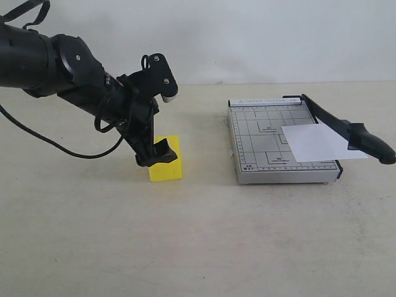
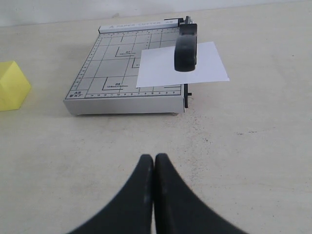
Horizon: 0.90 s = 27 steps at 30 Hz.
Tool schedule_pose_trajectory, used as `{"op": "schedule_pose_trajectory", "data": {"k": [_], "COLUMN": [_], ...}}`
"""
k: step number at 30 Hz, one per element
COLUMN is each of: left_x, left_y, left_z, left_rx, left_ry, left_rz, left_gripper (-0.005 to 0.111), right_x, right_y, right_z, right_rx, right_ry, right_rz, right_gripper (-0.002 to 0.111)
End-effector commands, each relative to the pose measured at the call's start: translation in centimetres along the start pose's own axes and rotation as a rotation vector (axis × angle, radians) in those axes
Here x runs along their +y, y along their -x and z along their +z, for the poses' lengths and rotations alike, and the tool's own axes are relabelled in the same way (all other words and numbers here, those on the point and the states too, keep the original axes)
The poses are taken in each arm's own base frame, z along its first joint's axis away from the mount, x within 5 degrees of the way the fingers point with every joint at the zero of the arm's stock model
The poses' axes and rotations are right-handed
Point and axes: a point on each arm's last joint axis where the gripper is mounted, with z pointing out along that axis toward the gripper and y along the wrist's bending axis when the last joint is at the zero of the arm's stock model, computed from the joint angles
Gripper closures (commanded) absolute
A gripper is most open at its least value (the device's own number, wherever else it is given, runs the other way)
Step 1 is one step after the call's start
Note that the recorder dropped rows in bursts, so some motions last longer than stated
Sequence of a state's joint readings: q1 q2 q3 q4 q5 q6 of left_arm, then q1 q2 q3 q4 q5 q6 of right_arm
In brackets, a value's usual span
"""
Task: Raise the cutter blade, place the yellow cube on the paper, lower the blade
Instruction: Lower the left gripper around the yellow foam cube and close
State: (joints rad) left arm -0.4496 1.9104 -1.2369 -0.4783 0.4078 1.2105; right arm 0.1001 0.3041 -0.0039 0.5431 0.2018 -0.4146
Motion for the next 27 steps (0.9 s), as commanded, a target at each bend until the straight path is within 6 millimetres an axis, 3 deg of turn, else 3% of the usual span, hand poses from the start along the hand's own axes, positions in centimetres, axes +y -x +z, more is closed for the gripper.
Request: {"op": "schedule_pose_trajectory", "data": {"k": [1,17,27], "left_x": [-0.2,-0.4,-0.4], "left_y": [-0.4,-1.9,-2.1], "left_z": [1.0,4.1,4.4], "left_rx": [0.019,0.056,0.055], "left_ry": [-0.015,-0.006,0.005], "left_rz": [-0.012,0.044,0.076], "left_gripper": [0.009,0.009,0.010], "right_x": [0.0,0.0,0.0], "right_y": [-0.1,-0.1,-0.1], "right_z": [0.0,0.0,0.0], "right_rx": [0.001,-0.001,-0.001], "right_ry": [0.003,0.002,0.001], "right_rz": [-0.002,-0.002,-0.005], "right_gripper": [0.108,0.108,0.108]}}
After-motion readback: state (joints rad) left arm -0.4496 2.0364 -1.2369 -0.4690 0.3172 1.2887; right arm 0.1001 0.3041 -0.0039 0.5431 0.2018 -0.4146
